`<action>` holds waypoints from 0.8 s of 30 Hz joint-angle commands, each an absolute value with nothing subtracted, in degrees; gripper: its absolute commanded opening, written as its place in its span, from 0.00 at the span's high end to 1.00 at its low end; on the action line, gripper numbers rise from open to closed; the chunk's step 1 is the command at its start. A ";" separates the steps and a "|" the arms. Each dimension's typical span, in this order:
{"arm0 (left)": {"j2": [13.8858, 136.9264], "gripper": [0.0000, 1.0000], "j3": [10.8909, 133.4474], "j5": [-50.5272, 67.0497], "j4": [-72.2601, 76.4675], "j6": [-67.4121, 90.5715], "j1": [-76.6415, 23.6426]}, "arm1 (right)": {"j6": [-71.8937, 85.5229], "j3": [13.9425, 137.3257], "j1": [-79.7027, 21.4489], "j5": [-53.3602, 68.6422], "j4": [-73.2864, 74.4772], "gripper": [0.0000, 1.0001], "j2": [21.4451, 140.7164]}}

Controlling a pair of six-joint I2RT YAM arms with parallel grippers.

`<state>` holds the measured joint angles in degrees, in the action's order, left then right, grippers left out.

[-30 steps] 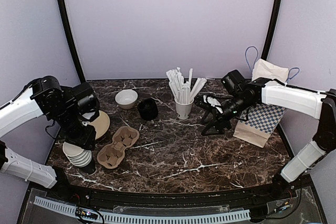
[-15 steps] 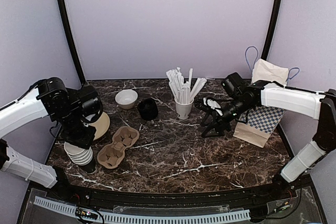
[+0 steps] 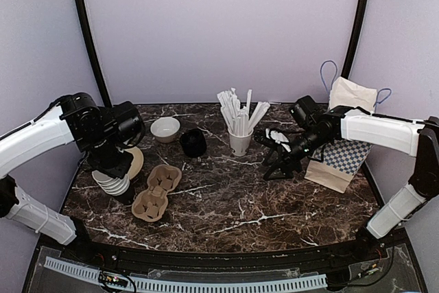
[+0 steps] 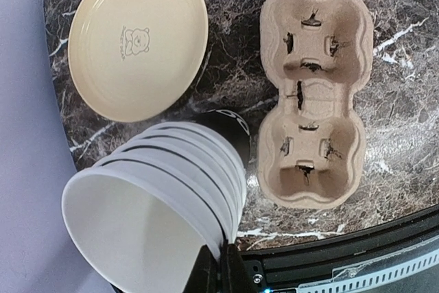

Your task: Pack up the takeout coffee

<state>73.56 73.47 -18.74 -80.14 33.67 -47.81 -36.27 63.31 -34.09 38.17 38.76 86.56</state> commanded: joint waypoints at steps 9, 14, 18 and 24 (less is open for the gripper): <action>80.62 1.00 77.70 -19.18 -64.25 14.16 -42.21 | -35.51 63.25 -34.19 37.00 38.16 0.39 87.00; 86.62 1.00 83.21 -18.94 -59.29 4.23 -38.25 | -35.60 63.67 -34.19 37.43 38.70 0.39 87.09; 91.23 1.00 87.84 -17.28 -57.18 -0.72 -35.88 | -35.53 63.58 -34.19 37.45 38.94 0.39 86.78; 96.40 1.00 93.45 -12.48 -57.92 -2.36 -34.37 | -35.57 64.60 -34.19 37.88 40.00 0.39 86.49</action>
<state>95.04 89.80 -15.53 -58.11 1.15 -34.72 -35.88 63.33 -34.09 37.30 39.24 86.59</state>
